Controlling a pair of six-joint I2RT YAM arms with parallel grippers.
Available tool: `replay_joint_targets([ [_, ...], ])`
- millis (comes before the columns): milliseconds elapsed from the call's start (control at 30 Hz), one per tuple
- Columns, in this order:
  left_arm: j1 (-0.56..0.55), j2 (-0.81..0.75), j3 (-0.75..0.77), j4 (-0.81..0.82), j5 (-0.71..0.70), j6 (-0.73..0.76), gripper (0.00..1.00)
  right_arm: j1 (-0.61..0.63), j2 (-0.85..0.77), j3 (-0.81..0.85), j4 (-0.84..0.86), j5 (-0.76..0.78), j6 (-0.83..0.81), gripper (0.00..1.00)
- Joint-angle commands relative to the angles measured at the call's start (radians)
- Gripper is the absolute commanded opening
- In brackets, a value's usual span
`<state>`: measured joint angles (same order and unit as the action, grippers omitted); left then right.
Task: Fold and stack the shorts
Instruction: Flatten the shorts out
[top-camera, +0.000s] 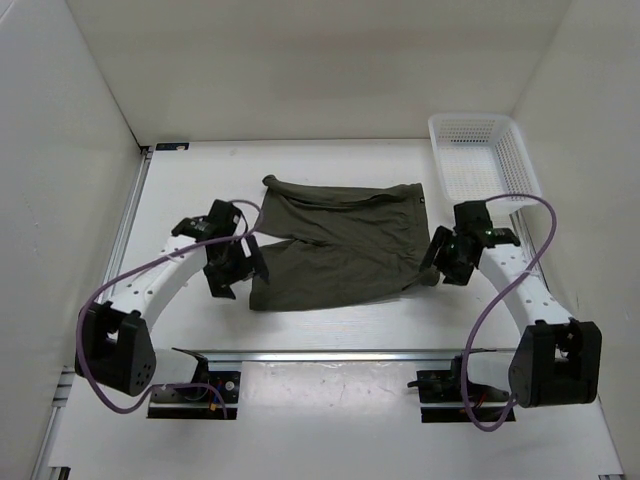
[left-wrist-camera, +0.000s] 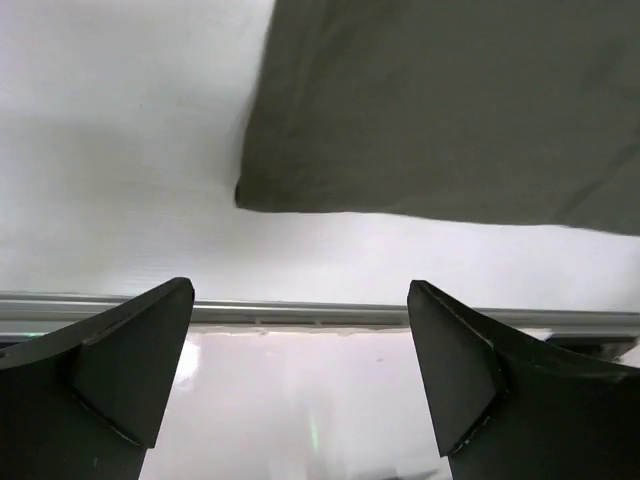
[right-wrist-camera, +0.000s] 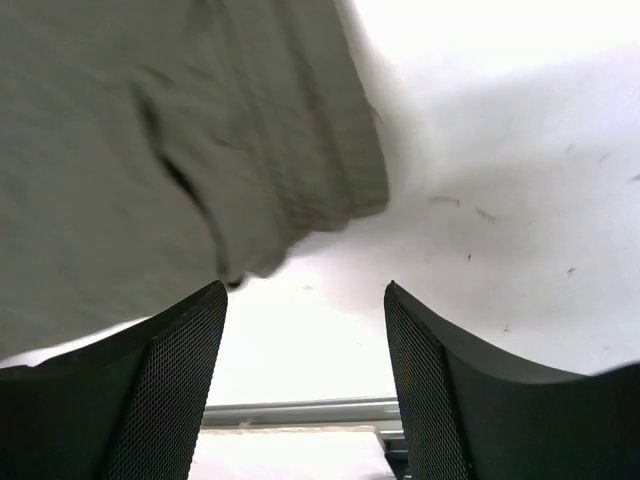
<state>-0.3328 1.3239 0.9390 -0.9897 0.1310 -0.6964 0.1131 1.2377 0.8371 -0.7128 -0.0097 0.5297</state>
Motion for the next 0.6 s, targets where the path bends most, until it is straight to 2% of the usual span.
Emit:
replay_joint_targets([
  [0, 0.001, -0.045, 0.203, -0.076, -0.089, 0.024, 1.00, 0.007, -0.035, 0.158, -0.077, 0.066, -0.043, 0.70],
  [33, 0.001, -0.034, 0.245, -0.076, -0.099, 0.043, 1.00, 0.007, -0.035, 0.187, -0.077, 0.066, -0.053, 0.70],
  [67, 0.001, 0.001, 0.318, -0.061, -0.099, 0.066, 0.86, 0.019, -0.018, 0.244, -0.065, 0.066, -0.053, 0.55],
  [100, 0.001, 0.027, 0.352, -0.047, -0.099, 0.075, 0.71, 0.019, 0.021, 0.272, -0.047, 0.041, -0.065, 0.35],
  [133, 0.001, 0.056, 0.386, -0.032, -0.099, 0.084, 0.52, 0.031, 0.052, 0.302, -0.010, 0.030, -0.065, 0.16],
  [167, 0.001, 0.130, 0.415, -0.012, -0.099, 0.093, 0.15, 0.043, 0.090, 0.334, 0.004, 0.019, -0.074, 0.02],
  [200, 0.011, 0.177, 0.473, 0.020, -0.109, 0.094, 0.10, 0.043, 0.186, 0.411, 0.013, 0.019, -0.074, 0.00],
  [267, 0.023, 0.288, 0.553, 0.039, -0.100, 0.119, 0.10, 0.074, 0.335, 0.494, 0.024, 0.016, -0.074, 0.00],
  [300, 0.034, 0.408, 0.654, 0.039, -0.091, 0.133, 0.10, 0.074, 0.377, 0.572, 0.033, 0.016, -0.074, 0.00],
  [467, 0.047, 0.690, 0.970, 0.008, -0.099, 0.155, 0.12, 0.086, 0.650, 0.784, 0.052, -0.013, -0.046, 0.00],
  [533, 0.070, 0.808, 1.111, -0.010, -0.090, 0.164, 0.20, 0.086, 0.719, 0.874, 0.052, -0.013, -0.037, 0.00],
  [567, 0.080, 0.846, 1.154, -0.026, -0.079, 0.164, 0.35, 0.086, 0.785, 0.905, 0.052, -0.013, -0.037, 0.00],
])
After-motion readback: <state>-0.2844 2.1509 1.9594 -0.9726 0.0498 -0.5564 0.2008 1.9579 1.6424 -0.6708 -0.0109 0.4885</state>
